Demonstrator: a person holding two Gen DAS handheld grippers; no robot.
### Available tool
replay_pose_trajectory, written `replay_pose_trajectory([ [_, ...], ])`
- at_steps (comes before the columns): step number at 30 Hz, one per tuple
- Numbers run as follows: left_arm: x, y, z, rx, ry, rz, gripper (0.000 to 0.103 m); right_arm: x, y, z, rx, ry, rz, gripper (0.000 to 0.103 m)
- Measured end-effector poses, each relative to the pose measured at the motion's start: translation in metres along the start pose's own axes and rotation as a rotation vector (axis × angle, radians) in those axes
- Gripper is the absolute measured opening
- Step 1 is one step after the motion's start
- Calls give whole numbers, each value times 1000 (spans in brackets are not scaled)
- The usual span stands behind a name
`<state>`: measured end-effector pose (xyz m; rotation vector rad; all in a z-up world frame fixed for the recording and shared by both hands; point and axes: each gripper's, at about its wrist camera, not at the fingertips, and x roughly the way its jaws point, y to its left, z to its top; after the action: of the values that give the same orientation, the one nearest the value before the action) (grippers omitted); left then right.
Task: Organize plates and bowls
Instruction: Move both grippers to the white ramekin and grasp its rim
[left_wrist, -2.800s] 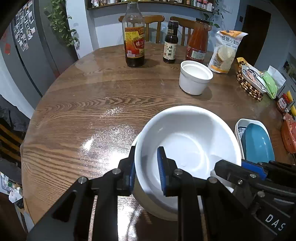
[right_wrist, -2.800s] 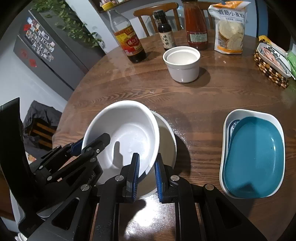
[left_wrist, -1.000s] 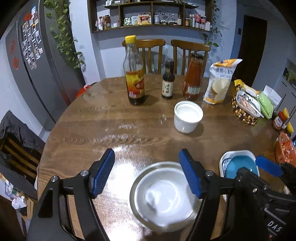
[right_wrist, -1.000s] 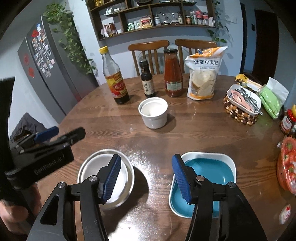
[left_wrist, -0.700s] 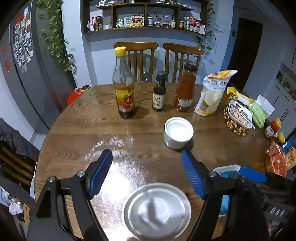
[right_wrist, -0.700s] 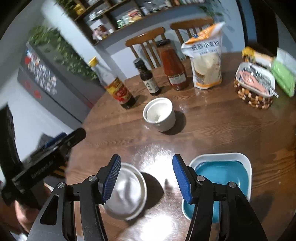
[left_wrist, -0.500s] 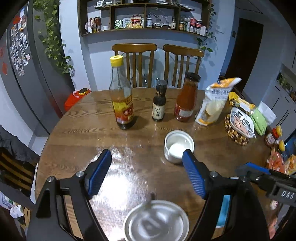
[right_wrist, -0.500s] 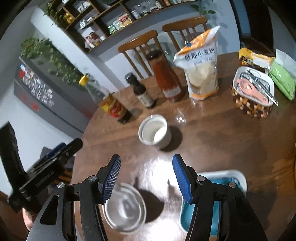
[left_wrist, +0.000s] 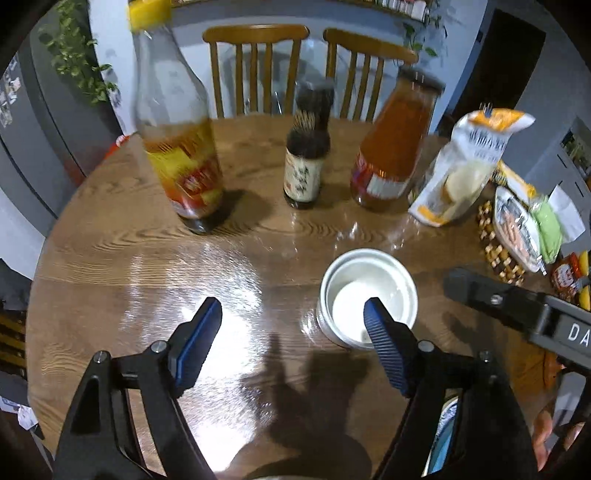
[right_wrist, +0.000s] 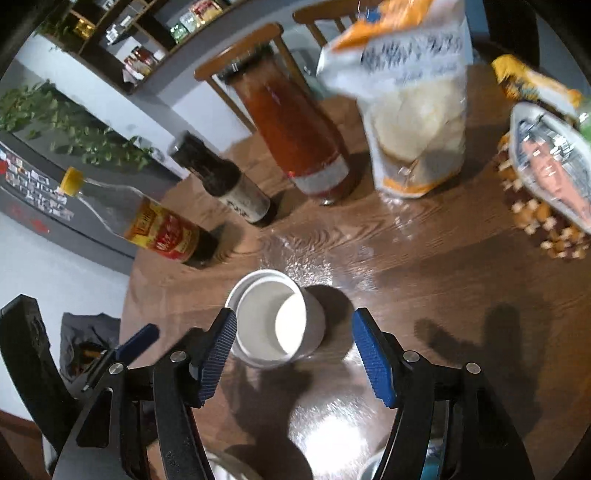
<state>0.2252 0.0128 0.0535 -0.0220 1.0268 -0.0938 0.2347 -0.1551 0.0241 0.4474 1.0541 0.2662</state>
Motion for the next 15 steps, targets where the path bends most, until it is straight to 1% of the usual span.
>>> replay_pose_trajectory([
  [2, 11, -4, -1, 15, 7, 1, 76, 11, -1, 0, 2, 12, 9, 67],
  [5, 27, -6, 1, 19, 30, -2, 71, 26, -2, 3, -6, 38, -1, 66],
  [7, 36, -8, 1, 18, 49, -12, 58, 34, -4, 4, -11, 53, 1, 63],
  [8, 41, -9, 0, 20, 59, -15, 55, 38, -5, 4, -12, 62, 0, 61],
  [9, 45, -9, -1, 22, 69, -16, 51, 41, -6, 5, -13, 68, -1, 59],
  [11, 54, -12, -1, 25, 81, -18, 47, 48, -7, 4, -20, 89, -1, 52],
  [13, 62, -13, -2, 20, 94, -19, 39, 54, -8, 3, -23, 103, 1, 46],
  [15, 66, -12, -1, 9, 100, -23, 36, 60, -10, 3, -21, 116, 3, 36],
])
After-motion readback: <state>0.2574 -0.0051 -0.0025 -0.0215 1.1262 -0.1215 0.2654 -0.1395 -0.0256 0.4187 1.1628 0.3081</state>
